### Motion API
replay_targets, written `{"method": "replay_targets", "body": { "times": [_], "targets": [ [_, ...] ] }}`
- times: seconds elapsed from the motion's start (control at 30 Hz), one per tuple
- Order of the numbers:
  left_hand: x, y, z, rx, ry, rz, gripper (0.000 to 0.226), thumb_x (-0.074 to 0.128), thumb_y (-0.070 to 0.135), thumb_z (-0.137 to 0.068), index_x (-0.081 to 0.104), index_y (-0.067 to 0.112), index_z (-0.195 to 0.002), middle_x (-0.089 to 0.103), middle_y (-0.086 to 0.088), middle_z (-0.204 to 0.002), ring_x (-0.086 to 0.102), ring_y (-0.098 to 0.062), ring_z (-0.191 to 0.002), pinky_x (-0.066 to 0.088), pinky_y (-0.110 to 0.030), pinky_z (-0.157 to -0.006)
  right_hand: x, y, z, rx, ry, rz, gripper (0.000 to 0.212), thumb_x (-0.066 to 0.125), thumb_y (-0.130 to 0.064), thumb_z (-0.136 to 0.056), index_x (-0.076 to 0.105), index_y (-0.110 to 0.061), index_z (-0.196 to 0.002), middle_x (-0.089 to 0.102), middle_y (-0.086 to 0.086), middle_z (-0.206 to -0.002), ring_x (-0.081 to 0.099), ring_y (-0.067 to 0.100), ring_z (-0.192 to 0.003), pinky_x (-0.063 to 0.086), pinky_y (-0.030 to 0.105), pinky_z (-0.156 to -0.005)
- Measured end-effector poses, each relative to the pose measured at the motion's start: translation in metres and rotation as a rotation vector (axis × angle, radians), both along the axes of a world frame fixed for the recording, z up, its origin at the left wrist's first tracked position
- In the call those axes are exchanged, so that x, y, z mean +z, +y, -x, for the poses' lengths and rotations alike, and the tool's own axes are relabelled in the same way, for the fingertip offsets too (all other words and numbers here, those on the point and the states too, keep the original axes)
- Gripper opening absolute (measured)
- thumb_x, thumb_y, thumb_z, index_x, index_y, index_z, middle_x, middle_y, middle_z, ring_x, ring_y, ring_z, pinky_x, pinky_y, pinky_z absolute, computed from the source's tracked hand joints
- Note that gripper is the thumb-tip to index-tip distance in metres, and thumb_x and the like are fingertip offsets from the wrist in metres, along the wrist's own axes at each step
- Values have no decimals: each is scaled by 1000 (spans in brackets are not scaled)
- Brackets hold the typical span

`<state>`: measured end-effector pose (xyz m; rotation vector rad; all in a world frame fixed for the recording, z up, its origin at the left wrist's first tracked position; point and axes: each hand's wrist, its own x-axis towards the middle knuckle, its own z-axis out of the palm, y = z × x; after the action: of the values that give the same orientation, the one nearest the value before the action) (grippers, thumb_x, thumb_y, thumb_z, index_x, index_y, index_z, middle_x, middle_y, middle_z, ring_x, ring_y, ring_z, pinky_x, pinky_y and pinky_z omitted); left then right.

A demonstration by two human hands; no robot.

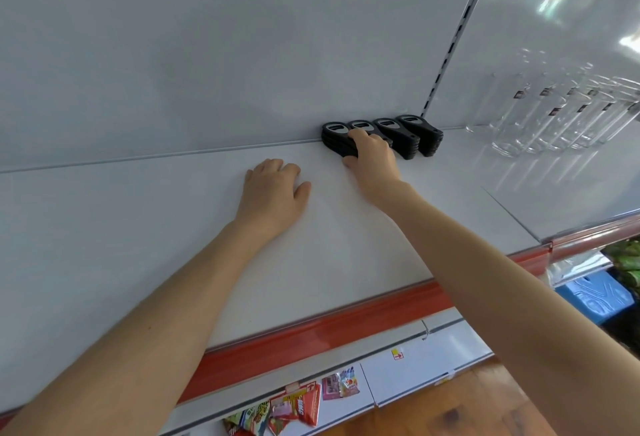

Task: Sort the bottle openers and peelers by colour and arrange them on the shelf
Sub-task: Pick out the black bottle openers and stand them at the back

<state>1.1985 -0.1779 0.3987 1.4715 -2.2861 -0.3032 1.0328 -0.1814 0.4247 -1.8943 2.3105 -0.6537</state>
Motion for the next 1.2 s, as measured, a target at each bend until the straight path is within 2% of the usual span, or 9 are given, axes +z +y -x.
{"method": "replay_targets", "body": {
  "times": [0.63,0.8,0.9,1.0,1.13,1.2],
  "targets": [
    [-1,0,1,7,30,16,37,47,30,-93,56,4,-118,54,-15,-121,44,-29,-118,30,-35,-101,-1,1,0,-17,5,10,35,50,-10,-92,45,-3,-126,49,21,-121,49,37,-109,40,37,-85],
    [-1,0,1,9,33,11,38,46,30,-94,55,5,-120,53,-14,-123,43,-28,-120,28,-35,-103,2,6,2,-21,-31,24,37,48,-20,-94,46,-5,-128,49,18,-123,48,34,-110,38,33,-81],
    [-1,-1,1,10,33,13,38,46,30,-94,55,5,-120,53,-14,-123,43,-28,-119,28,-35,-103,2,6,3,-8,-12,98,25,44,-17,-96,56,0,-110,56,18,-109,52,34,-98,35,33,-73],
    [-1,-1,1,11,37,12,37,47,30,-93,56,5,-119,52,-15,-123,43,-28,-120,28,-35,-103,0,6,5,2,-14,144,21,41,-11,-96,56,0,-85,55,17,-89,47,31,-80,26,30,-63],
    [-2,-1,0,13,40,19,37,48,30,-93,57,5,-118,53,-15,-122,43,-29,-119,28,-35,-102,-2,5,6,9,-34,160,22,42,-9,-95,56,2,-82,55,17,-86,48,32,-79,30,33,-65],
    [-1,0,1,12,38,21,37,48,30,-93,57,5,-118,53,-15,-122,43,-28,-119,28,-35,-102,-1,5,5,15,-41,158,21,42,-9,-94,49,-4,-75,49,13,-80,44,28,-76,29,32,-64]
  ]
}}
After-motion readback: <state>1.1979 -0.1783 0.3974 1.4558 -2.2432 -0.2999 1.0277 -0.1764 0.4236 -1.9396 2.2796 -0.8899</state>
